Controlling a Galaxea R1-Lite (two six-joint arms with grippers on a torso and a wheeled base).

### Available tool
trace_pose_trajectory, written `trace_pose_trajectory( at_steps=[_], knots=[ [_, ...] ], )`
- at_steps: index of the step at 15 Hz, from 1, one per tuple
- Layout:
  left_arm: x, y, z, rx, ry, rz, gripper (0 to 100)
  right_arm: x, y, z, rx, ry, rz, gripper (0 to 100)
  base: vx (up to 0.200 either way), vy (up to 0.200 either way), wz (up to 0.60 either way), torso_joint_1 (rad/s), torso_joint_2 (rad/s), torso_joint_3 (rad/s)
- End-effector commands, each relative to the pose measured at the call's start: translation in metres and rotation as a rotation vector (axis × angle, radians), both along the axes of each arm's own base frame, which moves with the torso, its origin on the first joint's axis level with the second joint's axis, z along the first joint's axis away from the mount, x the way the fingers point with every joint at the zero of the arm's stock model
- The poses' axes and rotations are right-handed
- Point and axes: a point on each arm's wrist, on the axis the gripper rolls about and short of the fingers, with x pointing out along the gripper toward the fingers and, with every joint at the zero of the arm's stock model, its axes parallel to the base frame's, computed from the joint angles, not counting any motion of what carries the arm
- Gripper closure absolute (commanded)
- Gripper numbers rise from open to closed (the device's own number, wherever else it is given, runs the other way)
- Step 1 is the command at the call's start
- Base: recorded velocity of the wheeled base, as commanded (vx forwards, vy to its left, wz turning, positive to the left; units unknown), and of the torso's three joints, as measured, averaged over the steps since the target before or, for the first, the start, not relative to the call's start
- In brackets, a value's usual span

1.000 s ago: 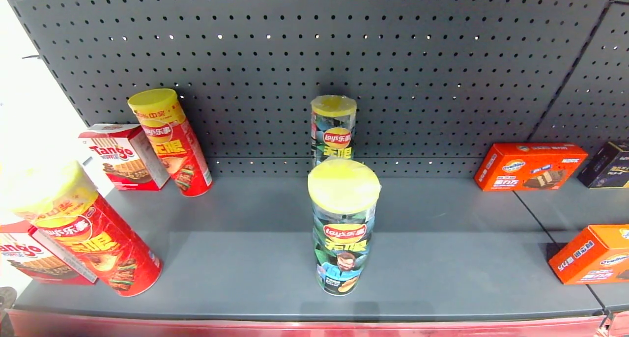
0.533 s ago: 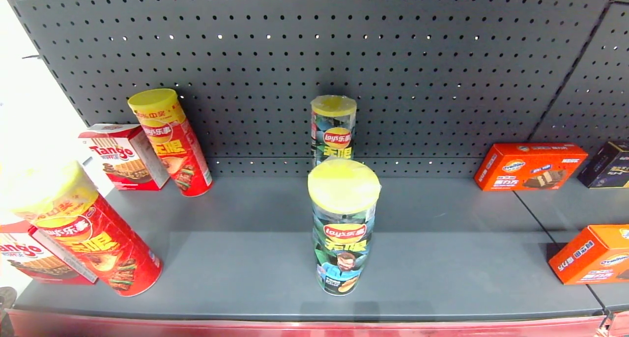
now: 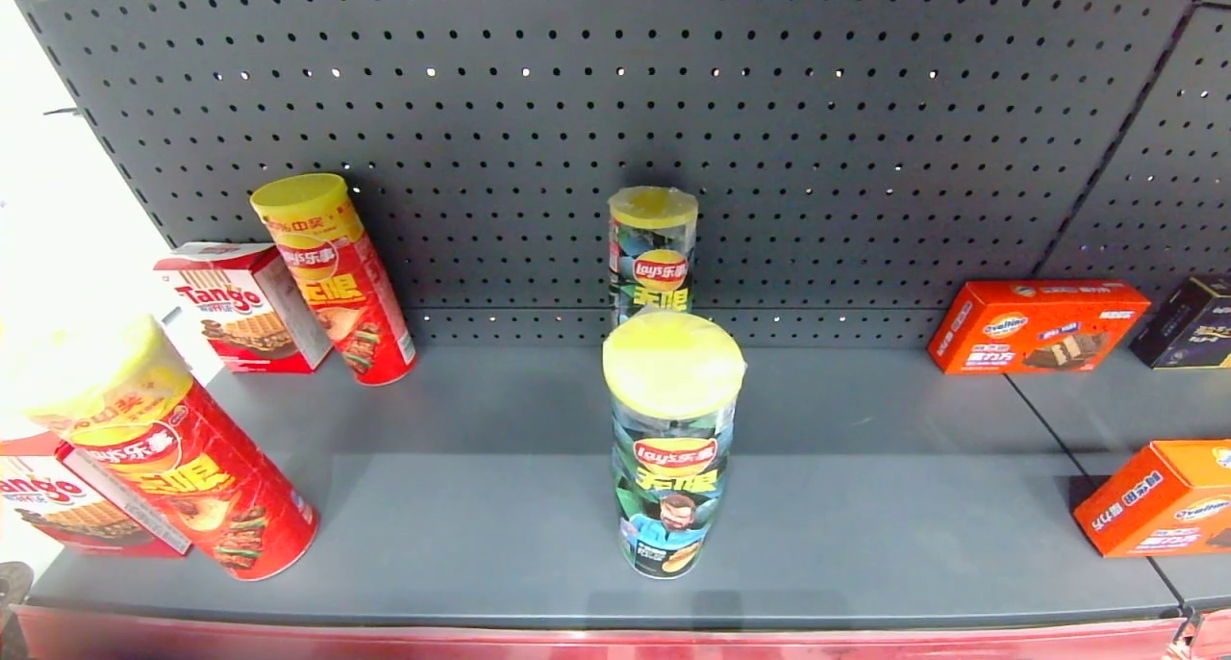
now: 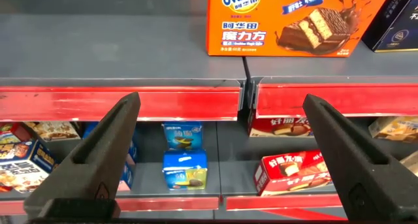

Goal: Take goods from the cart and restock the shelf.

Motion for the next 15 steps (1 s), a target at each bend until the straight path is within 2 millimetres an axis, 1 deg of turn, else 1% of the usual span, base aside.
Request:
trace_pose_trajectory(
  at_steps=[1,4,7,14,15],
  knots=[
    [-0.0016,0.0001,-0.0005,-0.035,-0.018,0.002,0,0.0001,0.0000,0.0000,0.000,0.002,0.000,0,0.000,0.000,0.00,0.000,0.00,0.000],
    [-0.0016,0.0001,-0.0005,-0.039,-0.018,0.001,0,0.0001,0.0000,0.0000,0.000,0.002,0.000,0,0.000,0.000,0.00,0.000,0.00,0.000],
    [-0.0018,-0.0011,-0.0005,0.012,-0.023,-0.057,0,0.0001,0.0000,0.0000,0.000,0.002,0.000,0,0.000,0.000,0.00,0.000,0.00,0.000],
    [-0.0017,-0.0010,-0.0006,-0.003,-0.020,-0.046,0,0.0001,0.0001,0.0000,0.000,0.002,0.008,0,0.000,0.000,0.00,0.000,0.00,0.000],
    [-0.0017,-0.0010,-0.0006,-0.003,-0.020,-0.046,0,0.0001,0.0001,0.0000,0.000,0.002,0.008,0,0.000,0.200,0.00,0.002,0.00,0.007]
  ],
)
